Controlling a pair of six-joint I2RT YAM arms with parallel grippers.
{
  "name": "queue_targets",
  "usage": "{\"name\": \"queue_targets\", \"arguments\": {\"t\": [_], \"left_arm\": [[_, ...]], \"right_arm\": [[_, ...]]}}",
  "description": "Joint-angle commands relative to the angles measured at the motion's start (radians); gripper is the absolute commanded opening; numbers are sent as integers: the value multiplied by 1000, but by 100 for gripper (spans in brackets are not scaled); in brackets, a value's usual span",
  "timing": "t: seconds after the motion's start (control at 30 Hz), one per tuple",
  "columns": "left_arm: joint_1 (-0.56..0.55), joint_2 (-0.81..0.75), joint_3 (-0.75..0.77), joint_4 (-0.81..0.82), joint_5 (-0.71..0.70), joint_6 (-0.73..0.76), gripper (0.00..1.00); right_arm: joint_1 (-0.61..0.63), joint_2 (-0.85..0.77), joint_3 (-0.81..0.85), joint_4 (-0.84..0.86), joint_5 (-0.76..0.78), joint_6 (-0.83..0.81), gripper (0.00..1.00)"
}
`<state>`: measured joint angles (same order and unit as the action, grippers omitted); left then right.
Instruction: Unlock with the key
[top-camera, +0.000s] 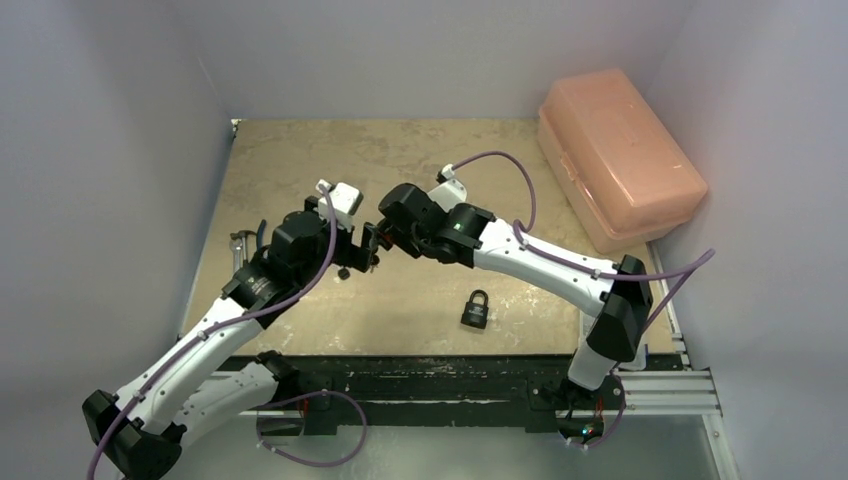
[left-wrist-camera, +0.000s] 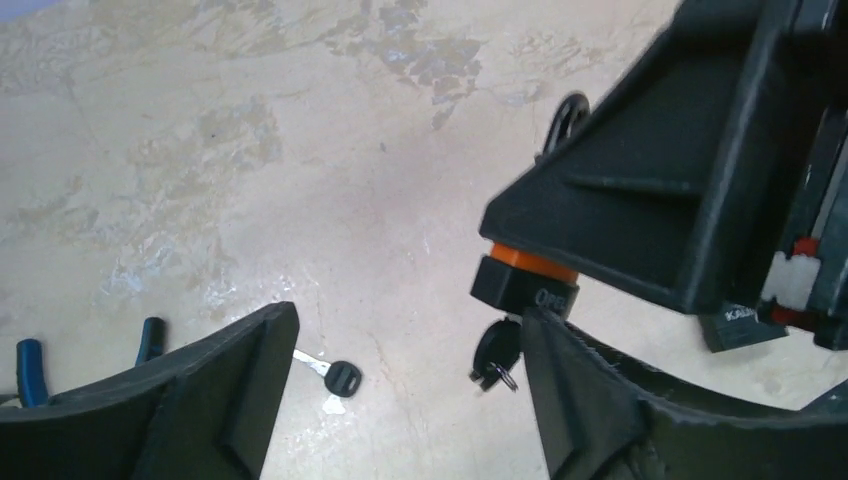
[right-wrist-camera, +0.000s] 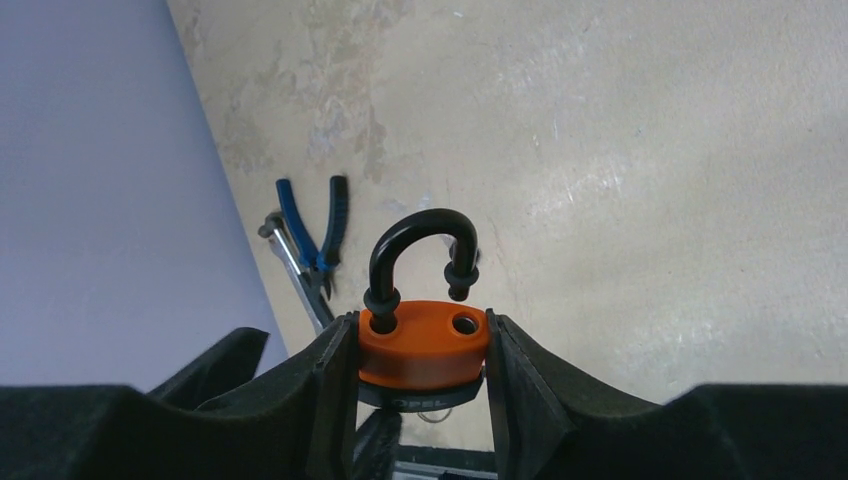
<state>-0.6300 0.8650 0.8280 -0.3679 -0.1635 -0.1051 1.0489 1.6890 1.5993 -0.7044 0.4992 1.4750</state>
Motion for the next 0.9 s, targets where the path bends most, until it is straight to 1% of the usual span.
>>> {"name": "queue_targets", "arguments": {"t": [0.0,0.1,0.17,0.23,0.3,0.37,0.5,0.67,0.87], "left_arm": [[44,-73,39,111,60,-29,92],[88,-102,19,145,153,-58,95],[127,-94,18,163,271,-78,94],[175,-77,16,188,390,-107,93],[226,-64,9,223,506,-133,88],[255,-60,3,253,585,-149,85],[271,-61,-10,299,715,-176,84],[271,-66,-40,391,886,-193,89],[271,-63,-49,426,969,-191,90]], "right_arm": [[40,-76,-18,-8,-34,-9,0],[40,-106,-56,28,-22,-17,0],[40,-144,-101,75,-25,-39,0],[40,-181,-146,129,-29,-58,0],[40,-218,-187,175,-30,-71,0],[40,-249,-214,193,-19,-72,0],[40,-300,-249,213,10,-80,0],[40,-350,-269,221,61,-88,0],[40,-389,-274,229,103,-106,0]]}}
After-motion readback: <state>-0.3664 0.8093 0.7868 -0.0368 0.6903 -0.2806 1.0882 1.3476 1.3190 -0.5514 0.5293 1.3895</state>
